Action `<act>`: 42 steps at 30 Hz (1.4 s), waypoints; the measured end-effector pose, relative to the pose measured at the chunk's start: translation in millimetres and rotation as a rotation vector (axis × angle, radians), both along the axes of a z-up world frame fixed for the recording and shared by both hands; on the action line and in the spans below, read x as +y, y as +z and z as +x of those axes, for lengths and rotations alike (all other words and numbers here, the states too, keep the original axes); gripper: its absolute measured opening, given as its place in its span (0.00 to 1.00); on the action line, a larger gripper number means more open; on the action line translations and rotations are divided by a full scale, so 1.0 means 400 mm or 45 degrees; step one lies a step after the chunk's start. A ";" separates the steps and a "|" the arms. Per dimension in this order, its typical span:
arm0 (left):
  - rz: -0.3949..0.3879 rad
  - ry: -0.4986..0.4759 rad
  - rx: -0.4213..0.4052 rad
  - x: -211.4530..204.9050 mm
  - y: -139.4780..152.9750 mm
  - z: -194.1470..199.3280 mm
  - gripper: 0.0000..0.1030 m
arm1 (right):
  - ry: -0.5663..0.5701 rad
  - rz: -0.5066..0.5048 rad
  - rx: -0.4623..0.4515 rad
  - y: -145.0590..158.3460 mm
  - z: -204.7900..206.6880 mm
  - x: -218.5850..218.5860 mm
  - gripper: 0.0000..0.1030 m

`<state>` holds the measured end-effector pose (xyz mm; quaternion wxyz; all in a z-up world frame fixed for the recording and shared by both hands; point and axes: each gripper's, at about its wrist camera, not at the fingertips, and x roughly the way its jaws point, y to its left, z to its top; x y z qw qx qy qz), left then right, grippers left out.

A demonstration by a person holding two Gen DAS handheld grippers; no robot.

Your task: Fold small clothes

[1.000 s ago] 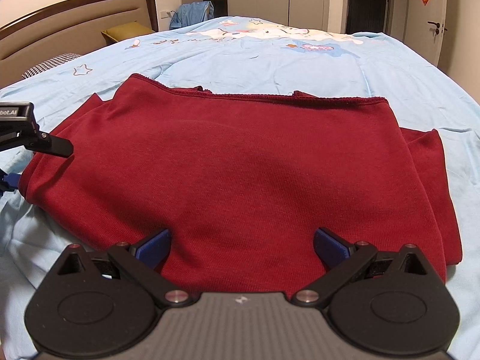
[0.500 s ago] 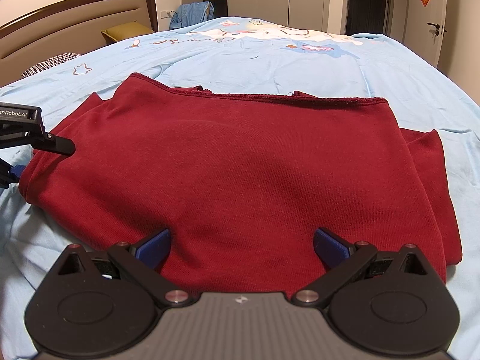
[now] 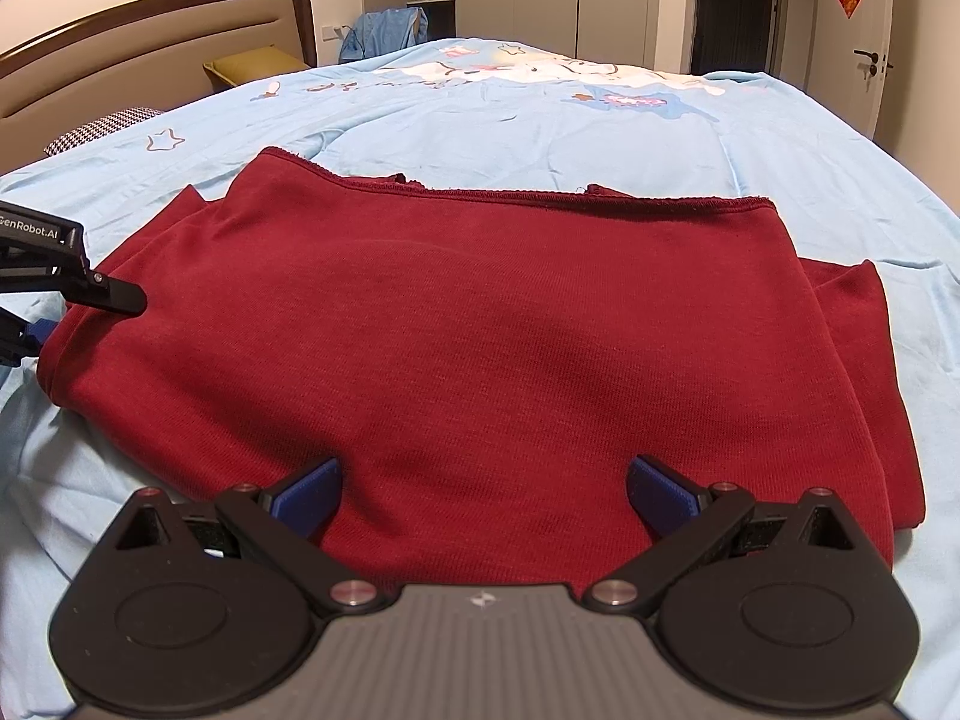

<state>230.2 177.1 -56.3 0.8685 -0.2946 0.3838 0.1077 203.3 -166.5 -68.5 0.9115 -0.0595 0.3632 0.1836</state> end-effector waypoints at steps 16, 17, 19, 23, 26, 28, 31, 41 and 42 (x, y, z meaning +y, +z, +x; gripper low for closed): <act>0.102 -0.070 -0.078 -0.042 0.045 -0.003 0.16 | 0.007 -0.007 0.015 0.012 0.003 0.001 1.00; 0.128 -0.085 -0.094 -0.048 0.052 -0.006 0.16 | 0.007 0.004 0.017 0.015 0.004 -0.002 1.00; 0.179 -0.112 -0.108 -0.062 0.065 -0.011 0.15 | 0.010 0.027 0.020 0.020 0.004 -0.010 1.00; 0.277 -0.172 -0.135 -0.100 0.105 -0.006 0.15 | 0.008 0.081 0.010 0.036 -0.004 -0.038 1.00; 0.350 -0.240 -0.175 -0.141 0.148 0.004 0.14 | 0.001 0.102 -0.025 0.059 -0.025 -0.074 1.00; 0.402 -0.302 -0.209 -0.183 0.180 0.014 0.14 | -0.007 0.095 -0.058 0.073 -0.043 -0.102 1.00; 0.468 -0.428 -0.265 -0.270 0.226 0.036 0.14 | -0.031 0.068 -0.108 0.096 -0.067 -0.155 1.00; 0.528 -0.937 -0.332 -0.636 0.221 0.057 0.13 | -0.308 -0.038 -0.149 0.110 -0.138 -0.392 1.00; 0.526 -0.972 -0.314 -0.662 0.205 0.057 0.13 | -0.343 -0.037 -0.140 0.106 -0.144 -0.418 1.00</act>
